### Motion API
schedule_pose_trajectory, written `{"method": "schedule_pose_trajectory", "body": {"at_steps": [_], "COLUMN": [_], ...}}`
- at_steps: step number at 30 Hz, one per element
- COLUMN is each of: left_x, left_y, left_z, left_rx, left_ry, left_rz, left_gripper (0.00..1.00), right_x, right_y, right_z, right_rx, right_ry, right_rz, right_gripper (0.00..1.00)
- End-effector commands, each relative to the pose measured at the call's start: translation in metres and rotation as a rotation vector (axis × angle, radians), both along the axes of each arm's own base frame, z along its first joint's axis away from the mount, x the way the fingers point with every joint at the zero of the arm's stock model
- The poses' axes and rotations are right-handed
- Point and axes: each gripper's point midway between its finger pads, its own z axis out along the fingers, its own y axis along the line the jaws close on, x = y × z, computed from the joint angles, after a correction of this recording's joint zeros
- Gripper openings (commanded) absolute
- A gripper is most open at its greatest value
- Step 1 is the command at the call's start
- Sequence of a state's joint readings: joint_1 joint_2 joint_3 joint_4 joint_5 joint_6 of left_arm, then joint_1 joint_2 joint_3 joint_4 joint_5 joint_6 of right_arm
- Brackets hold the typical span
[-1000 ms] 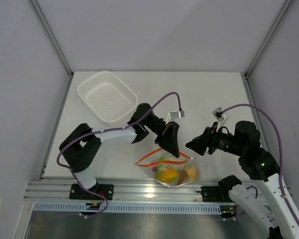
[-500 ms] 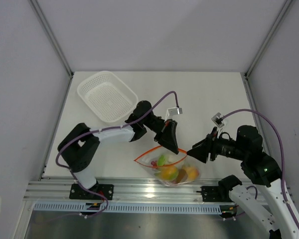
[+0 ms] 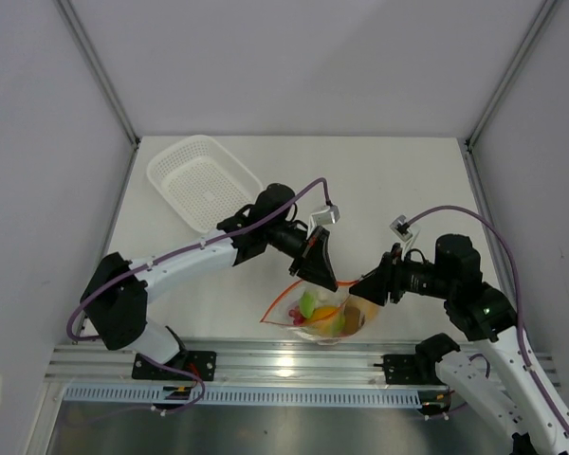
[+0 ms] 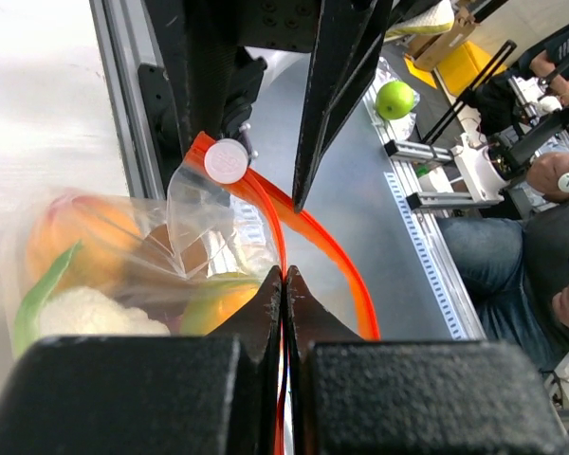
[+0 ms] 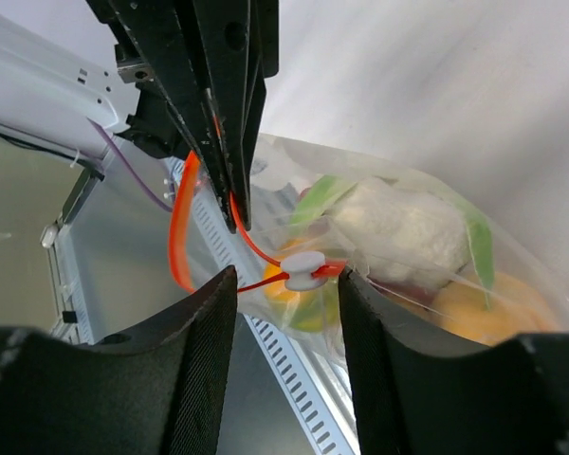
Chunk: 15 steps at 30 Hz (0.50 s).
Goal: Place the food in the zip-top bag and seal the zipper
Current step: Adjust the zipper food storage bag at the center of the board.
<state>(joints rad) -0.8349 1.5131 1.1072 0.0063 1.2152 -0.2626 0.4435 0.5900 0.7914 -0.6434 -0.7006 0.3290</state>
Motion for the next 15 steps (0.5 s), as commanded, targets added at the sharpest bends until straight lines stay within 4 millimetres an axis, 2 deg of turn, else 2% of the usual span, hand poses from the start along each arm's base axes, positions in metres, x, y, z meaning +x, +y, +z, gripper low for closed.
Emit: {"method": "schedule_pose_trajectory", "body": {"at_steps": [1, 11, 14, 15], "left_x": [-0.001, -0.003, 0.000, -0.001], "left_y": [0.002, 0.001, 0.000, 0.000], "left_z": [0.004, 0.001, 0.001, 0.000], "left_rx": [-0.019, -0.010, -0.005, 0.003], "left_ry": [-0.045, -0.030, -0.039, -0.038], "left_rz": [-0.020, -0.031, -0.016, -0.011], "left_gripper": [0.01, 0.00, 0.01, 0.01], "right_x": [-0.001, 0.026, 0.032, 0.035], "right_y": [0.008, 0.011, 0.012, 0.014], "right_z": [0.017, 0.018, 0.014, 0.013], "right_rx": [0.071, 0.075, 0.063, 0.063], "right_ry": [-0.083, -0.116, -0.079, -0.036], "right_rz": [0.041, -0.036, -0.059, -0.070], "right_gripper": [0.48, 0.47, 0.39, 0.33]}}
